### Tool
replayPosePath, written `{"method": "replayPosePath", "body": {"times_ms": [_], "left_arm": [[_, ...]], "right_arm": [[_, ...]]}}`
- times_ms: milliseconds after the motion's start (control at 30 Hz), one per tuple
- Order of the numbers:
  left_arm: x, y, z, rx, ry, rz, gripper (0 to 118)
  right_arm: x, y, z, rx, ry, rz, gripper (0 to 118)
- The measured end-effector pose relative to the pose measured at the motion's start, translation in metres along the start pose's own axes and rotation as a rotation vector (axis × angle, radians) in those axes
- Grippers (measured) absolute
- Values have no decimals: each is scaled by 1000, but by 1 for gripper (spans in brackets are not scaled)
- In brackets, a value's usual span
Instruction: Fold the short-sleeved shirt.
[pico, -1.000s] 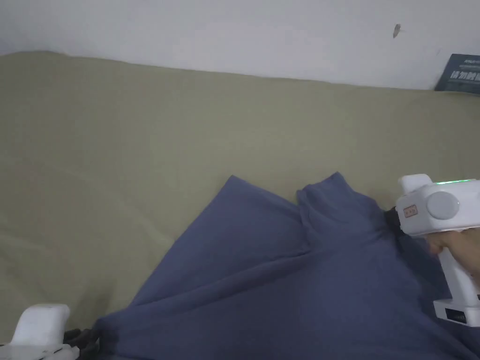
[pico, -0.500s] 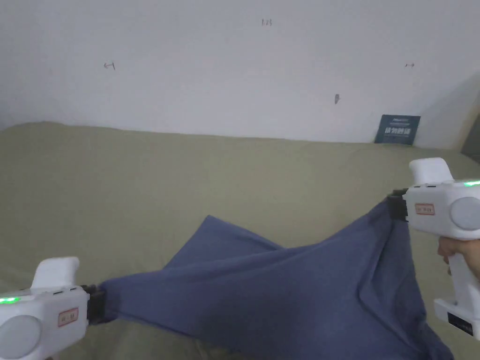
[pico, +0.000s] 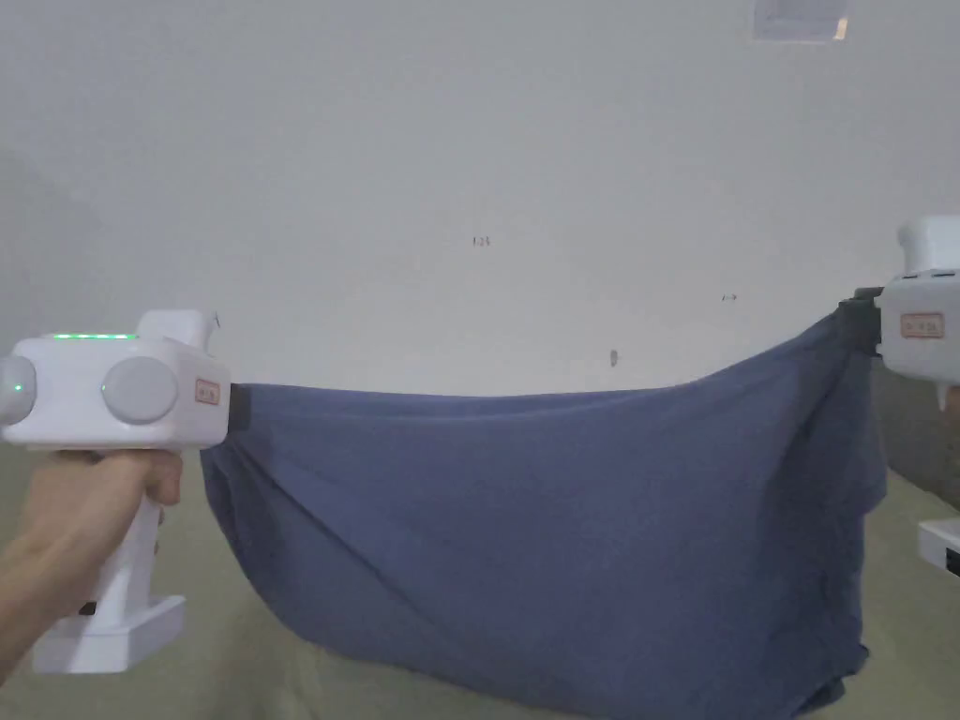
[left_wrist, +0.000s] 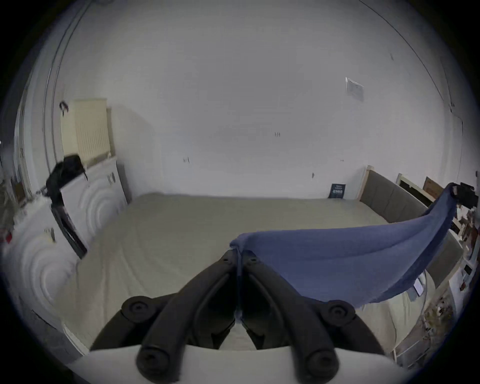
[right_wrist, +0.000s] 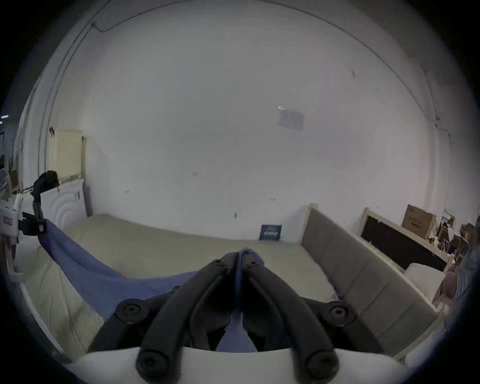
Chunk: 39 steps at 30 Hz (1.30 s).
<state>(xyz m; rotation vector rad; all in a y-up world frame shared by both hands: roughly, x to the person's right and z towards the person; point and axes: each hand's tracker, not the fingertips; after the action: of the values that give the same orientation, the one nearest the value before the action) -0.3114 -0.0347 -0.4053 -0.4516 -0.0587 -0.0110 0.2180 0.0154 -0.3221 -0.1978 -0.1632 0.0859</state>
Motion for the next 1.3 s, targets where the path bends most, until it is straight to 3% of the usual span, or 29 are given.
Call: {"method": "replayPosePath", "body": {"times_ms": [500, 967, 1300], "left_arm": [[24, 124, -34, 99, 166, -32, 2], [35, 205, -134, 149, 269, -75, 2], [39, 192, -232, 127, 292, -100, 2]], "right_arm": [[-19, 103, -93, 67, -72, -15, 7], [-29, 167, -206, 102, -105, -23, 7], [-43, 136, -285, 93, -104, -31, 7]]}}
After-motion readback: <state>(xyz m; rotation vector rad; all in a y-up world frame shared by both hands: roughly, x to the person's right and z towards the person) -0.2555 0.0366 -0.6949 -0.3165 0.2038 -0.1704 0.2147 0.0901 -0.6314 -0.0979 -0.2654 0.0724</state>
